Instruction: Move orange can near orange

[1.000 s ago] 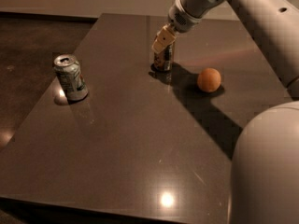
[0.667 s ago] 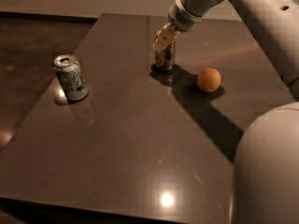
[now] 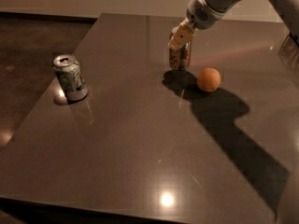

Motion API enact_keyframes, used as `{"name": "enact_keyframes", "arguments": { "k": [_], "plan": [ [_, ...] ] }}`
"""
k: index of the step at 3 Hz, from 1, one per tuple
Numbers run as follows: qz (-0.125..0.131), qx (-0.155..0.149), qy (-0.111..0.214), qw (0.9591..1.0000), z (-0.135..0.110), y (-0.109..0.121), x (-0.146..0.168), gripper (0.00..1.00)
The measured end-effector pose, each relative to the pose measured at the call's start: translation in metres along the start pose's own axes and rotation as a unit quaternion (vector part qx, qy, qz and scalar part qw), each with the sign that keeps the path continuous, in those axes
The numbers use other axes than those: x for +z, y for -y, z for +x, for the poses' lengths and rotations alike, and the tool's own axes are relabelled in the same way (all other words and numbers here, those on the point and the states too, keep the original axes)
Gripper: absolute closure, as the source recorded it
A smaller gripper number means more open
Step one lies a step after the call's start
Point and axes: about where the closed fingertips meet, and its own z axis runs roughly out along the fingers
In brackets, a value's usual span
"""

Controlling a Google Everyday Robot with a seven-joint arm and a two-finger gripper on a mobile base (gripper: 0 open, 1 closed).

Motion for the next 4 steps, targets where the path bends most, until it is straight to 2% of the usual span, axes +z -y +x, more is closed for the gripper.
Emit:
{"name": "enact_keyframes", "arguments": {
  "k": [1, 2, 3, 4],
  "plan": [
    [-0.003, 0.006, 0.005, 1.0, 0.018, -0.001, -0.007, 1.0],
    [-0.011, 0.011, 0.005, 0.9999, 0.034, -0.001, -0.003, 0.84],
    [-0.008, 0.014, 0.009, 0.9998, 0.045, -0.001, 0.001, 0.61],
    [-0.009, 0.014, 0.009, 0.9998, 0.046, -0.002, 0.003, 0.37]
  ]
}}
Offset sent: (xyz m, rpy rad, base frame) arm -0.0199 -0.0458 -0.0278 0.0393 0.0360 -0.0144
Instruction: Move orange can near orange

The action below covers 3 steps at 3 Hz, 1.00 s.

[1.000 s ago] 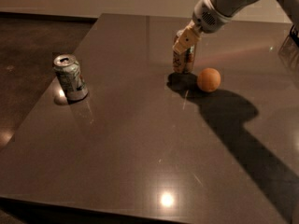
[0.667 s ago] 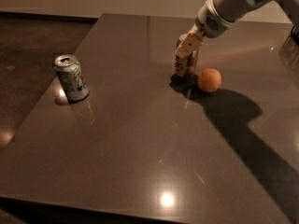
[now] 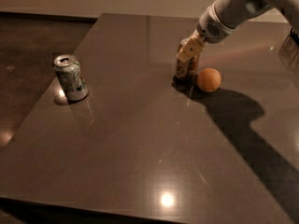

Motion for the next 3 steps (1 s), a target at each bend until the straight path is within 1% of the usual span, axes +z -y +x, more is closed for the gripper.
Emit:
{"name": "enact_keyframes", "arguments": {
  "k": [1, 2, 3],
  "plan": [
    [-0.002, -0.001, -0.001, 1.0, -0.0004, -0.0009, 0.0023, 0.14],
    [-0.004, -0.001, -0.001, 1.0, -0.0006, -0.0018, 0.0046, 0.0],
    [-0.004, -0.001, -0.001, 1.0, -0.0006, -0.0018, 0.0047, 0.0]
  ]
}}
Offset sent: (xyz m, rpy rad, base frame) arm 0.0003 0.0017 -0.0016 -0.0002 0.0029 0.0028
